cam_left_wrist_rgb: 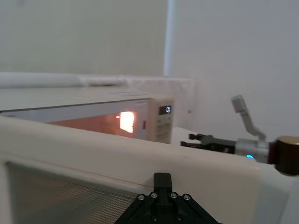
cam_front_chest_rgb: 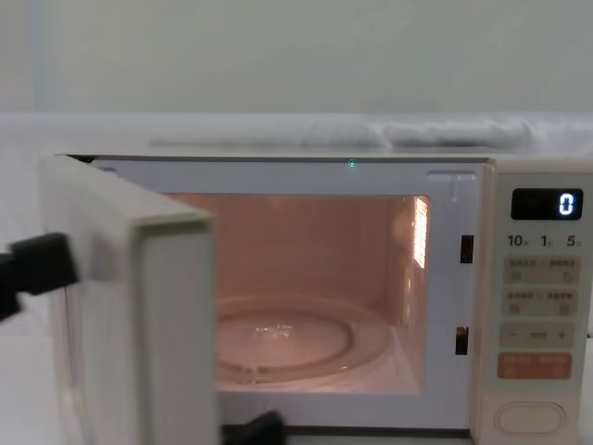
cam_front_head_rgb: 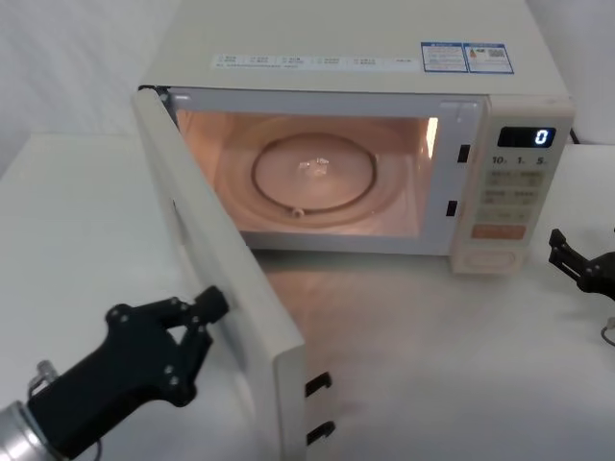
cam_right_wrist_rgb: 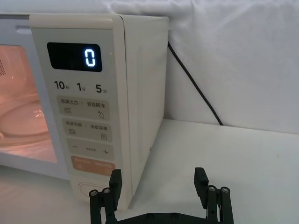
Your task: Press the button to open the microwave door with one hand; close the microwave door with the other hand.
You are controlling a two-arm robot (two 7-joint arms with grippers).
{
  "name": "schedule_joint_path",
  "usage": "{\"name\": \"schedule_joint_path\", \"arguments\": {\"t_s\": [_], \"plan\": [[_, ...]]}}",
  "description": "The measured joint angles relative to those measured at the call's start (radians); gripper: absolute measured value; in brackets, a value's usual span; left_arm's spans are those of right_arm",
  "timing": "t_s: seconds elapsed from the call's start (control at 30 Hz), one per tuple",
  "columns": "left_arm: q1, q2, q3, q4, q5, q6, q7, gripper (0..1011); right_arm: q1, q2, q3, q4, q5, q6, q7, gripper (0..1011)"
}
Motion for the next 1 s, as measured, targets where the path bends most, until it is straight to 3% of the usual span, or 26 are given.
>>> {"name": "schedule_joint_path", "arguments": {"t_s": [0.23, 0.4, 0.5, 0.53, 0.67, 1.0], "plan": [[-0.103, 0.038, 0.074, 0.04, 0.024, 0.027, -0.01, 0, 0.0, 0.0, 0.0, 0.0, 0.0, 0.0, 0.0, 1002], [-0.222, 0.044, 0.154, 0.1, 0.037, 0.042, -0.026, 0, 0.0, 0.0, 0.0, 0.0, 0.0, 0.0, 0.0, 1002], [-0.314, 0.034, 0.217, 0.163, 0.037, 0.05, -0.049, 0, 0.0, 0.0, 0.0, 0.0, 0.0, 0.0, 0.0, 1002], [-0.314, 0.034, 0.217, 0.163, 0.037, 0.05, -0.049, 0, 0.0, 0.0, 0.0, 0.0, 0.0, 0.0, 0.0, 1002], [-0.404, 0.008, 0.276, 0.228, 0.037, 0.061, -0.053, 0, 0.0, 0.0, 0.0, 0.0, 0.0, 0.0, 0.0, 1002], [-0.577, -0.067, 0.386, 0.342, 0.093, 0.086, 0.02, 0, 0.0, 0.0, 0.0, 0.0, 0.0, 0.0, 0.0, 1002]]}}
